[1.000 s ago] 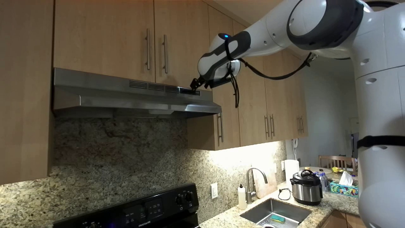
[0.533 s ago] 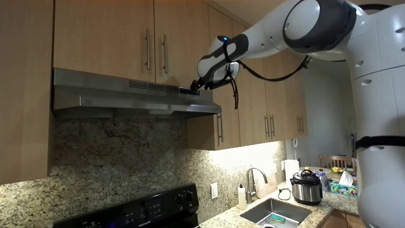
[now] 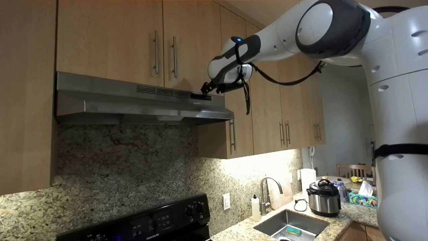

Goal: Turn on the light on top of the stove

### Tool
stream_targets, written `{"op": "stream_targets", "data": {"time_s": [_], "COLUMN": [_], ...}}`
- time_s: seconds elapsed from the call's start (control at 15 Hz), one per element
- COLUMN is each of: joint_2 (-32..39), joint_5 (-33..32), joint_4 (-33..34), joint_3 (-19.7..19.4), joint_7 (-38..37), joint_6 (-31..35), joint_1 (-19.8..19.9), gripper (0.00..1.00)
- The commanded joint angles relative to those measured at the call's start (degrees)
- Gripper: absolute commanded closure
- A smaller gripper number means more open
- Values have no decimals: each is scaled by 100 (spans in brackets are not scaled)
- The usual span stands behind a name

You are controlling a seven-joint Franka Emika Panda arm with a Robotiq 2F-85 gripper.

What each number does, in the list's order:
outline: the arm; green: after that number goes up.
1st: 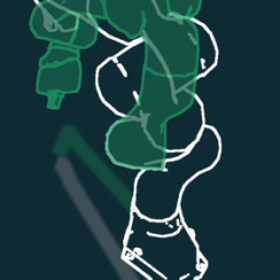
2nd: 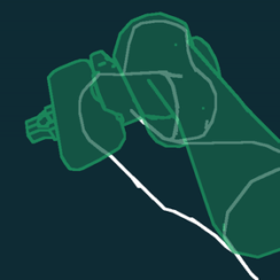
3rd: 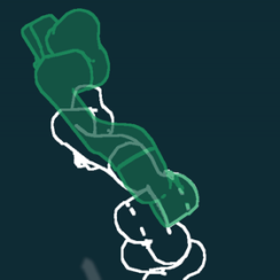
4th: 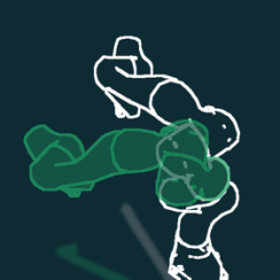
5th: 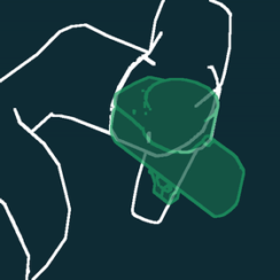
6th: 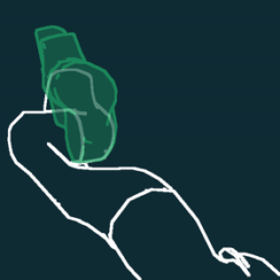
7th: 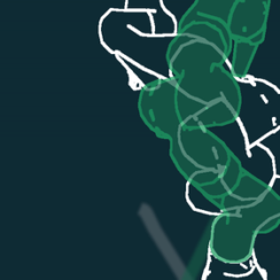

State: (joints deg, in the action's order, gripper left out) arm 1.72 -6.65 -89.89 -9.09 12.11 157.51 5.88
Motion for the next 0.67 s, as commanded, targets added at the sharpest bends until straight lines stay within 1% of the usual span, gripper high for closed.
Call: {"op": "stream_targets", "data": {"time_s": [0.0,0.6], "joint_2": [59,213], "joint_5": [206,269], "joint_4": [165,417], "joint_3": [52,110], "joint_7": [315,537], "joint_6": [-183,-563], "joint_1": [118,130], "gripper": [0,0]}}
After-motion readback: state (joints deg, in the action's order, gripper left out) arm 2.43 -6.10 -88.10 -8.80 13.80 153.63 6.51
